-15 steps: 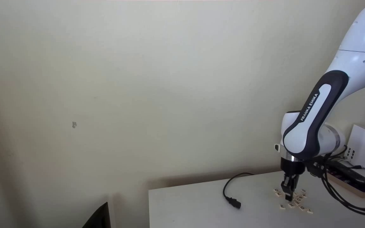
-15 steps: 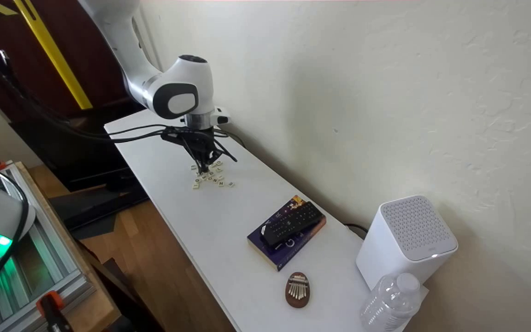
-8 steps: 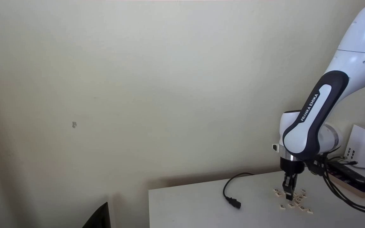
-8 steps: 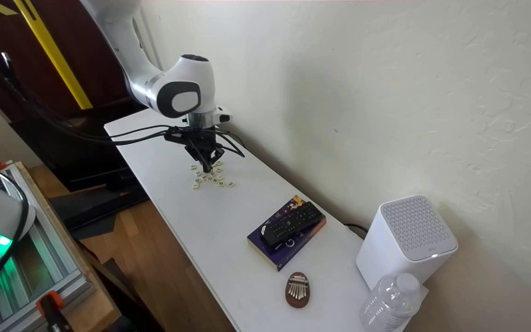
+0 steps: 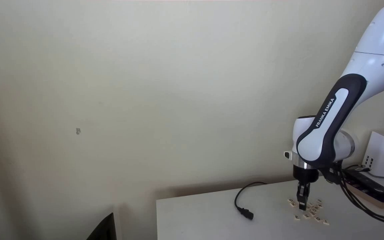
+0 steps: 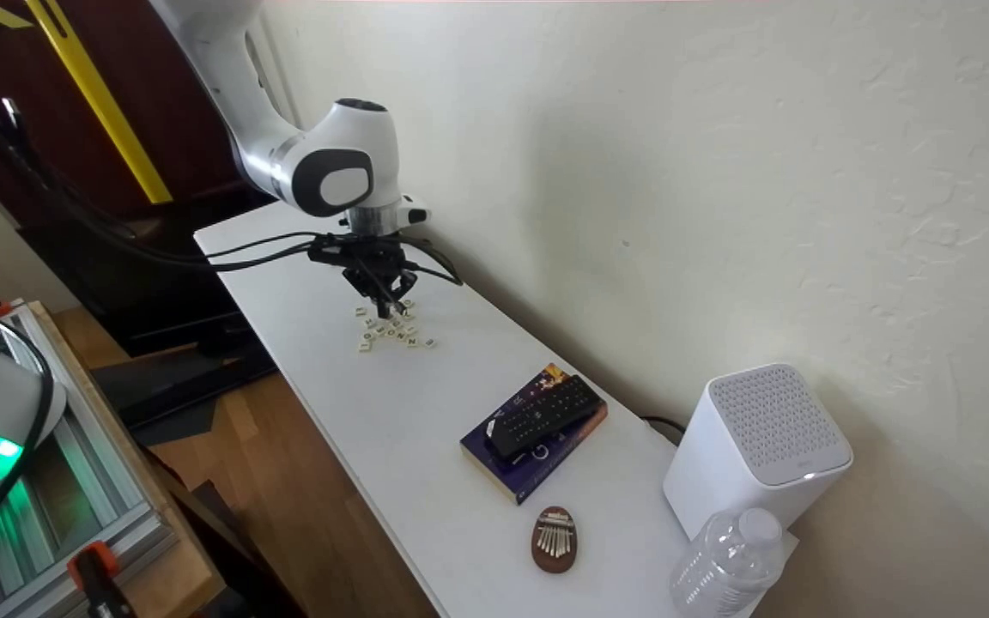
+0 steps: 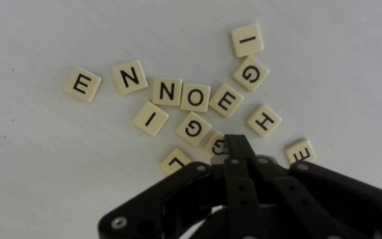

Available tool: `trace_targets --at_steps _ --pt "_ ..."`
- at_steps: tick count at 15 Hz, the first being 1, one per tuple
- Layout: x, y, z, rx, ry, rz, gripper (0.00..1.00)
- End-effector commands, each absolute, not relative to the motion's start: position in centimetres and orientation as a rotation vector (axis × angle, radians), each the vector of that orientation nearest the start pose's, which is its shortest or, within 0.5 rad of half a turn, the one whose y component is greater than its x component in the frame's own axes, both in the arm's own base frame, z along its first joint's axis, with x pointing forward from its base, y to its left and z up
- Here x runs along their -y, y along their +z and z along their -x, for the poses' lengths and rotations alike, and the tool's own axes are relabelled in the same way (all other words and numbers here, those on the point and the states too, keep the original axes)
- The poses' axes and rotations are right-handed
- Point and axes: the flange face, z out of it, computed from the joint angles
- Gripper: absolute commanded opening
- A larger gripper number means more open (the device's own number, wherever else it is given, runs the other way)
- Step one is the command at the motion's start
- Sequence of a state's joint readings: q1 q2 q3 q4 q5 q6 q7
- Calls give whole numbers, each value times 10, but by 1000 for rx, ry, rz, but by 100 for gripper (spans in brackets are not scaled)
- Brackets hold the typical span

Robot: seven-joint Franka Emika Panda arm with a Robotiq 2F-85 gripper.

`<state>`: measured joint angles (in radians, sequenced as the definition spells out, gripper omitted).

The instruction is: Align 3 letters in a straight line

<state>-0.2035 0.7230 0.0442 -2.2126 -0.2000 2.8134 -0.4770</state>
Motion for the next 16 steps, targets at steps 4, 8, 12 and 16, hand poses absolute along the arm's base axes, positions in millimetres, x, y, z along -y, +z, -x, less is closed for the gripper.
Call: trace_targets --at_steps 4,8,12,16 --pt "60 60 -495 850 149 3015 0" --pt "58 56 -504 807 92 3028 0" --pt "55 52 -510 780 4 3026 0" --pt "52 43 -512 764 -15 3026 0"
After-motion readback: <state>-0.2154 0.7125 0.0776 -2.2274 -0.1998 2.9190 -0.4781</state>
